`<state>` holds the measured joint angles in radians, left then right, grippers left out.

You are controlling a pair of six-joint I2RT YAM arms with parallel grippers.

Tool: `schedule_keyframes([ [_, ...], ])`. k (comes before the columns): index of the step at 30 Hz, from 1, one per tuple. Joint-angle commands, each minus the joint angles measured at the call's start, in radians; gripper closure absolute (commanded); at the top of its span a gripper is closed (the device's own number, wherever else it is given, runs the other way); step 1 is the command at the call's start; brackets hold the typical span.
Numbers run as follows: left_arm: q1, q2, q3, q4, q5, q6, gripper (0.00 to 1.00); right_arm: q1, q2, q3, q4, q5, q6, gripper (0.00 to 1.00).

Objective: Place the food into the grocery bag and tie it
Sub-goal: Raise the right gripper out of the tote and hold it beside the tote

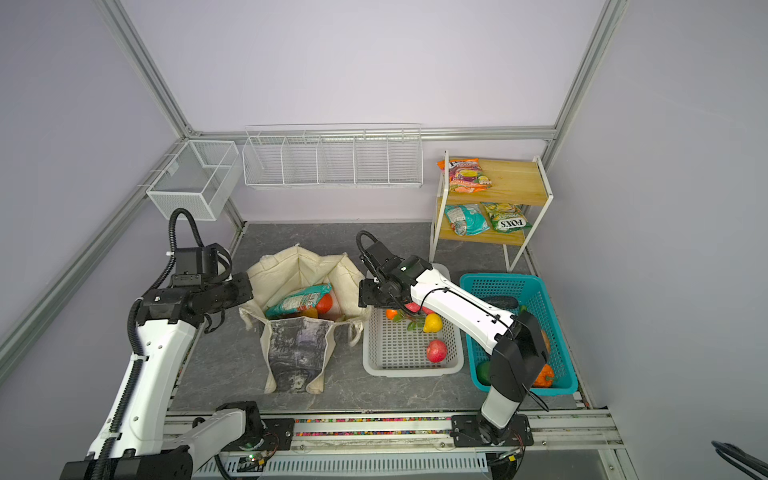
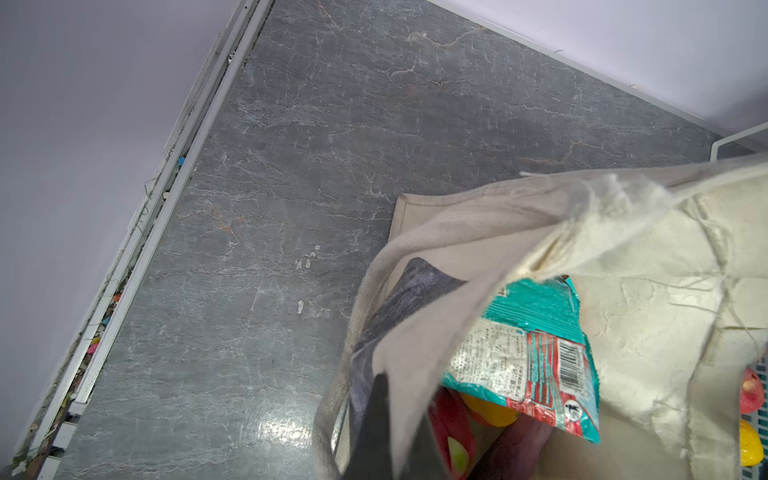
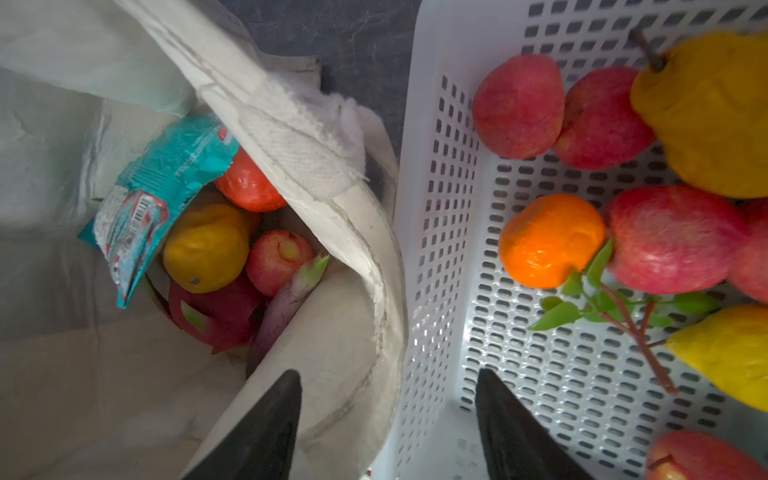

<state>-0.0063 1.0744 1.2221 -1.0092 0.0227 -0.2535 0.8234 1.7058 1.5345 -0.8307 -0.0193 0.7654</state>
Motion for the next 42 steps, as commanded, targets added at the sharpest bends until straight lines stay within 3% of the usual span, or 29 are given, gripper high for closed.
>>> schedule_keyframes([
  [1, 0.005, -0.001, 0.032, -0.007, -0.019, -0.009, 1.0, -0.003, 0.018, -0.031, 0.049, -0.05, 0.044, 0.43],
  [9, 0.004, -0.009, 0.034, -0.012, -0.017, -0.007, 1.0, -0.003, 0.043, -0.038, 0.053, -0.062, 0.054, 0.58],
  [15, 0.005, -0.013, 0.035, -0.014, -0.013, -0.007, 1.0, -0.001, 0.048, -0.025, 0.047, -0.07, 0.05, 0.93],
  [20, 0.005, -0.018, 0.046, -0.016, 0.018, -0.016, 1.0, 0.0, 0.034, 0.022, 0.019, -0.058, 0.013, 0.93],
  [28, 0.005, -0.022, 0.066, -0.029, 0.061, -0.019, 1.0, -0.001, -0.028, 0.217, -0.172, 0.1, -0.081, 0.93],
  [36, -0.004, -0.006, 0.059, 0.033, 0.267, -0.015, 1.0, -0.001, -0.055, 0.39, -0.351, 0.243, -0.143, 0.93],
  [42, -0.05, 0.007, 0.073, 0.049, 0.258, -0.03, 1.0, -0.001, -0.047, 0.432, -0.392, 0.281, -0.175, 0.93],
])
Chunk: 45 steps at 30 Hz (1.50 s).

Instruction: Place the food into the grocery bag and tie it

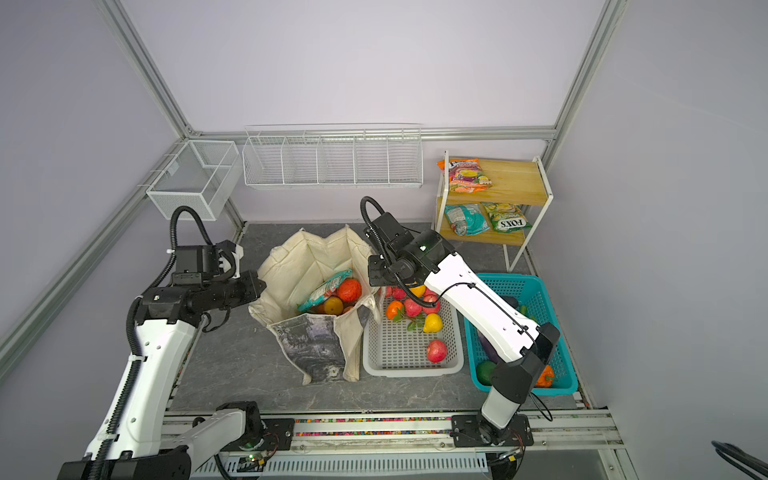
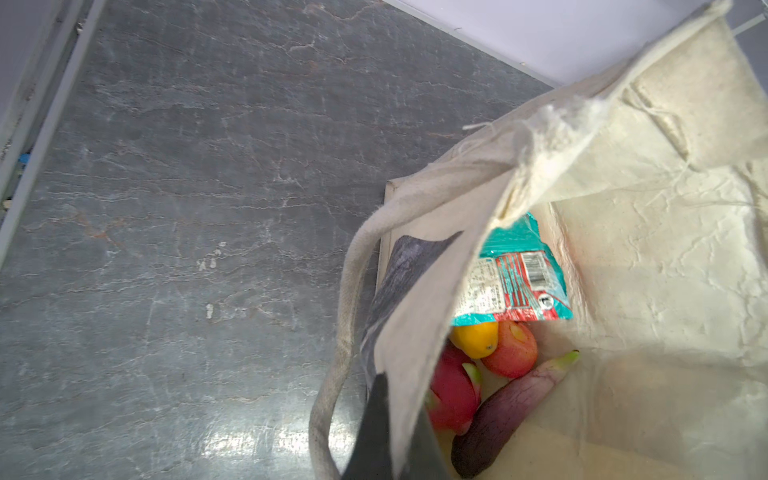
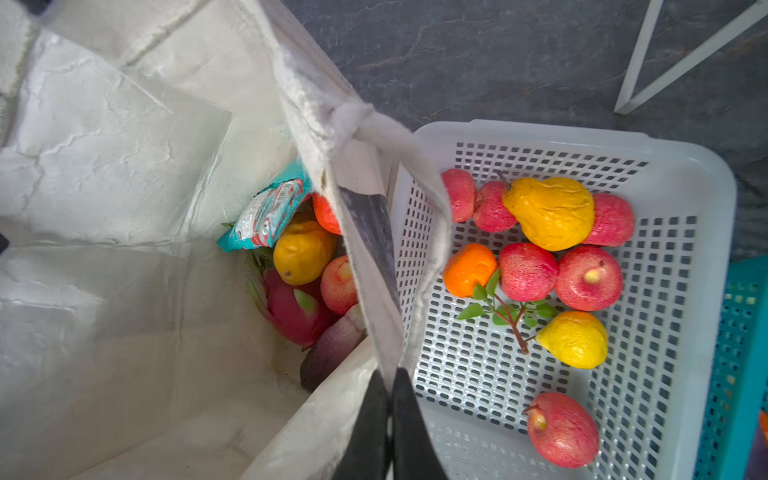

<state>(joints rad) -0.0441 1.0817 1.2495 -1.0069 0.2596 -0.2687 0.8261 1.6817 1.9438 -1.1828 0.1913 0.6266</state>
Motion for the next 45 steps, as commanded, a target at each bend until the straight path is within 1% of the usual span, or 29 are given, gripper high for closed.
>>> schedule_keyframes([
  [1, -0.022, 0.003, 0.047, 0.05, 0.016, -0.017, 1.0, -0.004, -0.015, 0.024, -0.04, 0.069, -0.04, 0.93],
  [7, -0.041, 0.008, 0.045, 0.061, -0.006, -0.03, 1.0, -0.003, 0.024, 0.04, -0.044, 0.072, -0.066, 0.93],
  [16, -0.04, 0.001, 0.028, 0.045, -0.023, -0.038, 1.0, -0.004, 0.019, -0.011, -0.04, 0.103, -0.082, 0.93],
  [19, -0.04, -0.008, 0.029, 0.044, -0.023, -0.042, 0.93, -0.003, 0.016, -0.033, -0.034, 0.096, -0.081, 0.93],
  [21, -0.041, -0.011, 0.031, 0.039, -0.025, -0.045, 0.91, -0.005, 0.01, -0.052, -0.027, 0.091, -0.076, 0.93],
  [23, -0.04, -0.014, 0.031, 0.032, -0.033, -0.051, 0.84, -0.004, 0.003, -0.071, -0.019, 0.086, -0.072, 0.93],
  [28, -0.039, -0.025, 0.027, 0.024, -0.045, -0.067, 0.54, -0.003, -0.014, -0.089, -0.014, 0.095, -0.071, 0.93],
  [31, -0.038, -0.044, 0.026, 0.027, -0.065, -0.082, 0.41, -0.004, -0.022, -0.085, -0.015, 0.101, -0.073, 0.93],
  [35, -0.028, -0.071, 0.039, 0.026, -0.106, -0.098, 0.27, -0.003, -0.027, -0.081, -0.018, 0.109, -0.077, 0.93],
  [37, -0.012, -0.087, 0.045, 0.018, -0.13, -0.109, 0.13, -0.005, -0.029, -0.08, -0.021, 0.118, -0.079, 0.93],
  [38, -0.002, -0.093, 0.047, 0.014, -0.145, -0.115, 0.0, -0.005, -0.031, -0.08, -0.023, 0.122, -0.08, 0.93],
  [42, 0.055, -0.135, 0.035, 0.002, -0.215, -0.15, 0.0, -0.008, -0.041, -0.085, -0.024, 0.143, -0.084, 0.93],
  [45, 0.069, -0.158, 0.031, -0.011, -0.281, -0.166, 0.01, -0.012, -0.047, -0.086, -0.027, 0.144, -0.087, 0.93],
])
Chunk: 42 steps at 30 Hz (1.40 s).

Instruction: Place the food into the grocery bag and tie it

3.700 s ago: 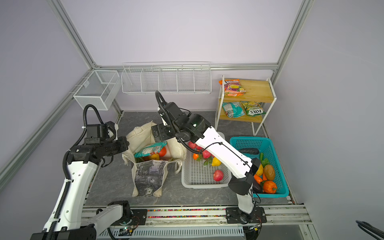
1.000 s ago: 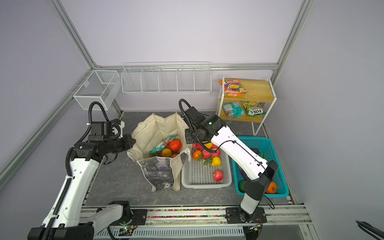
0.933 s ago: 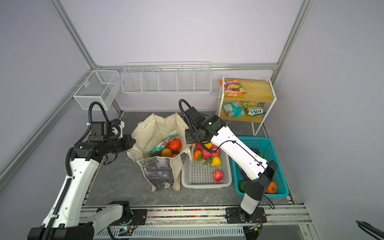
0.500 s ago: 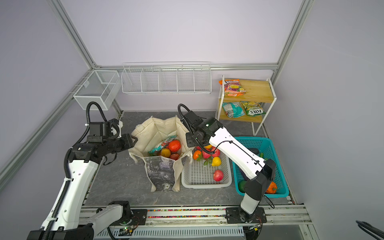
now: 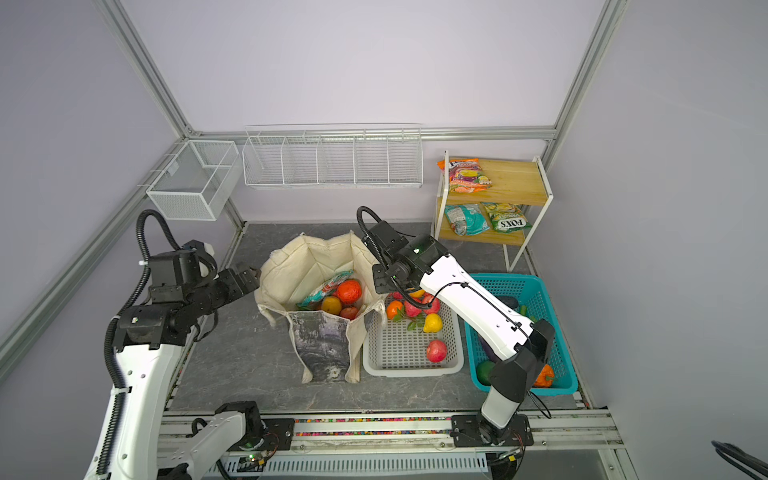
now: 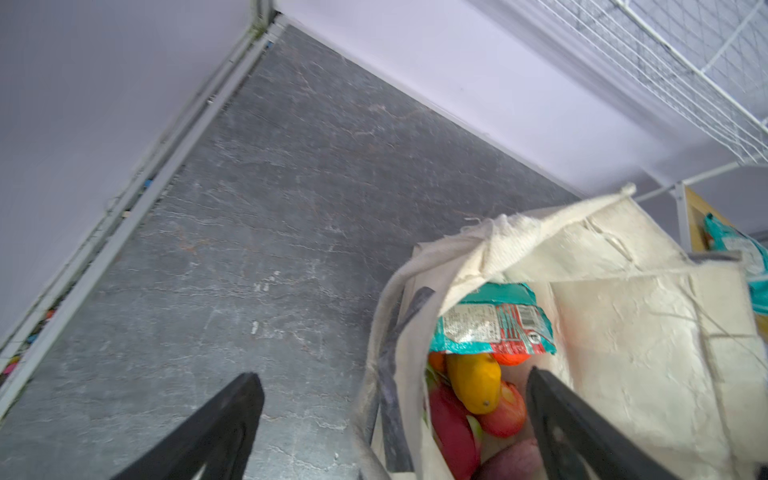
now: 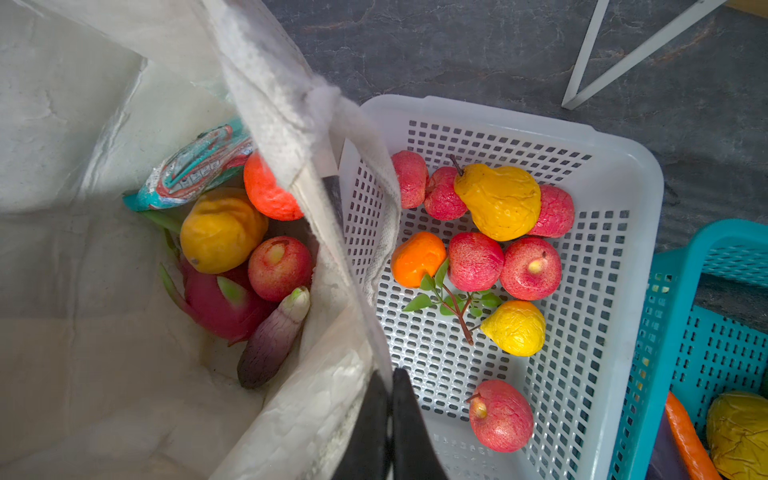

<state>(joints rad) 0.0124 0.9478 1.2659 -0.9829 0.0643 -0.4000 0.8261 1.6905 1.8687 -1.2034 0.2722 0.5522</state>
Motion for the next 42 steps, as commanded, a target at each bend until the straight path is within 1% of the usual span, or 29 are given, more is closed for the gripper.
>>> schedule_keyframes([
  [1, 0.017, -0.027, 0.012, -0.036, -0.095, -0.04, 0.02, -0.013, -0.058, -0.011, -0.008, 0.065, -0.014, 0.93],
  [3, 0.027, -0.031, 0.004, -0.034, -0.094, -0.052, 0.06, -0.015, -0.064, -0.01, -0.007, 0.065, -0.015, 0.93],
  [5, 0.033, -0.031, -0.006, -0.027, -0.074, -0.058, 0.07, -0.016, -0.07, -0.007, -0.009, 0.065, -0.015, 0.93],
  [9, 0.034, -0.034, -0.04, 0.01, 0.017, -0.058, 0.06, -0.02, -0.084, -0.014, -0.009, 0.073, -0.017, 0.93],
  [14, 0.035, -0.049, -0.122, 0.013, 0.033, -0.102, 0.12, -0.028, -0.097, -0.053, 0.009, 0.06, -0.012, 0.93],
  [17, 0.042, -0.075, -0.179, 0.017, 0.014, -0.157, 0.21, -0.033, -0.105, -0.079, 0.021, 0.053, -0.009, 0.93],
  [19, 0.054, -0.088, -0.214, 0.02, 0.003, -0.188, 0.29, -0.037, -0.11, -0.094, 0.028, 0.048, -0.008, 0.93],
  [20, 0.06, -0.093, -0.23, 0.022, 0.006, -0.2, 0.31, -0.038, -0.112, -0.1, 0.03, 0.045, -0.008, 0.93],
  [22, 0.081, -0.107, -0.276, 0.038, 0.031, -0.229, 0.39, -0.041, -0.116, -0.112, 0.035, 0.04, -0.006, 0.93],
  [24, 0.104, -0.12, -0.333, 0.07, 0.08, -0.26, 0.42, -0.041, -0.121, -0.12, 0.039, 0.038, -0.006, 0.93],
  [27, 0.136, -0.133, -0.437, 0.158, 0.199, -0.325, 0.46, -0.044, -0.129, -0.13, 0.045, 0.036, -0.005, 0.93],
  [31, 0.165, -0.135, -0.596, 0.356, 0.369, -0.433, 0.48, -0.047, -0.137, -0.14, 0.045, 0.036, -0.005, 0.93],
  [36, 0.182, -0.082, -0.737, 0.596, 0.491, -0.52, 0.48, -0.05, -0.149, -0.153, 0.045, 0.035, -0.001, 0.93],
  [42, 0.186, 0.012, -0.84, 0.848, 0.594, -0.601, 0.49, -0.051, -0.155, -0.158, 0.045, 0.033, 0.001, 0.93],
])
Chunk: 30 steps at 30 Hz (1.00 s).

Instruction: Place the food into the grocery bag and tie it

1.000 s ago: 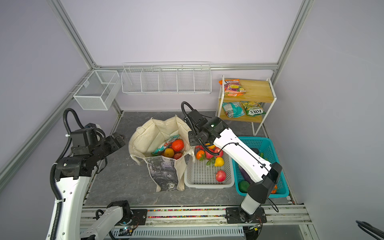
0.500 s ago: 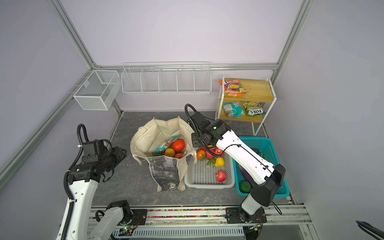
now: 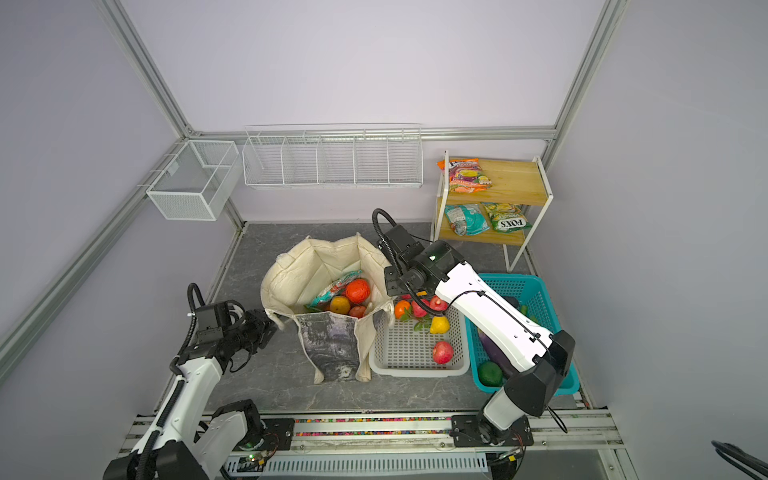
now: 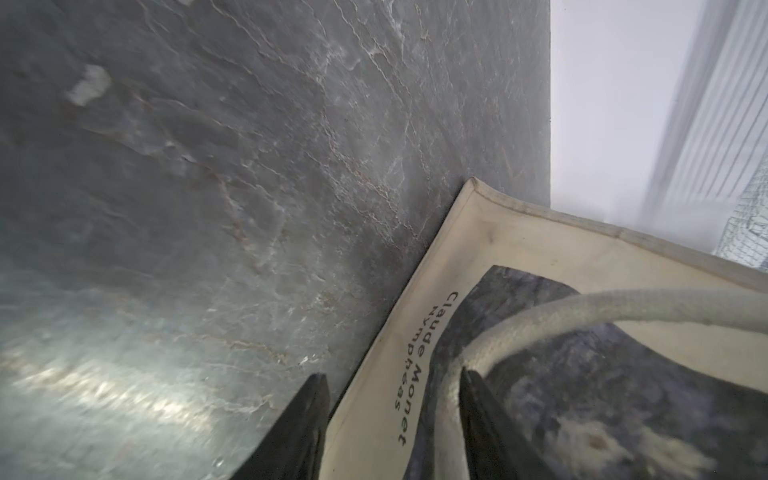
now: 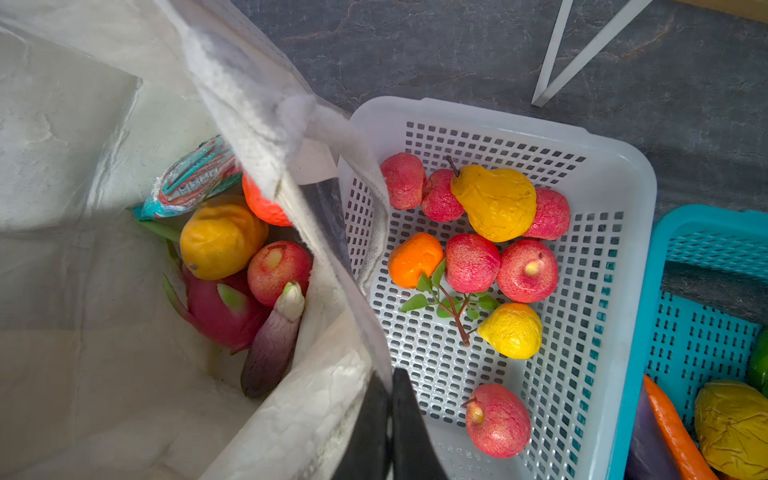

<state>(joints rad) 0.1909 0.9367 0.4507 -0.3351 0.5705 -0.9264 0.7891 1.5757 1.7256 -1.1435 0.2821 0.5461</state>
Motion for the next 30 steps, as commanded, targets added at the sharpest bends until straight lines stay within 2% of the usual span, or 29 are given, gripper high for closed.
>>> schedule_keyframes([
  [1, 0.007, 0.035, -0.038, 0.238, 0.101, -0.088, 0.49, -0.015, -0.04, -0.015, -0.014, 0.023, 0.007, 0.93],
  [8, 0.008, 0.077, -0.092, 0.358, 0.17, -0.15, 0.57, -0.017, -0.039, -0.015, -0.015, 0.02, 0.008, 0.93],
  [14, 0.009, 0.043, -0.131, 0.435, 0.208, -0.232, 0.62, -0.017, -0.035, -0.012, -0.015, 0.017, 0.008, 0.93],
  [22, 0.009, 0.039, -0.129, 0.42, 0.263, -0.231, 0.65, -0.019, -0.029, -0.011, -0.015, 0.014, 0.008, 0.93],
  [30, 0.01, 0.124, -0.095, 0.349, 0.313, -0.166, 0.65, -0.019, -0.023, -0.007, -0.015, 0.011, 0.011, 0.93],
])
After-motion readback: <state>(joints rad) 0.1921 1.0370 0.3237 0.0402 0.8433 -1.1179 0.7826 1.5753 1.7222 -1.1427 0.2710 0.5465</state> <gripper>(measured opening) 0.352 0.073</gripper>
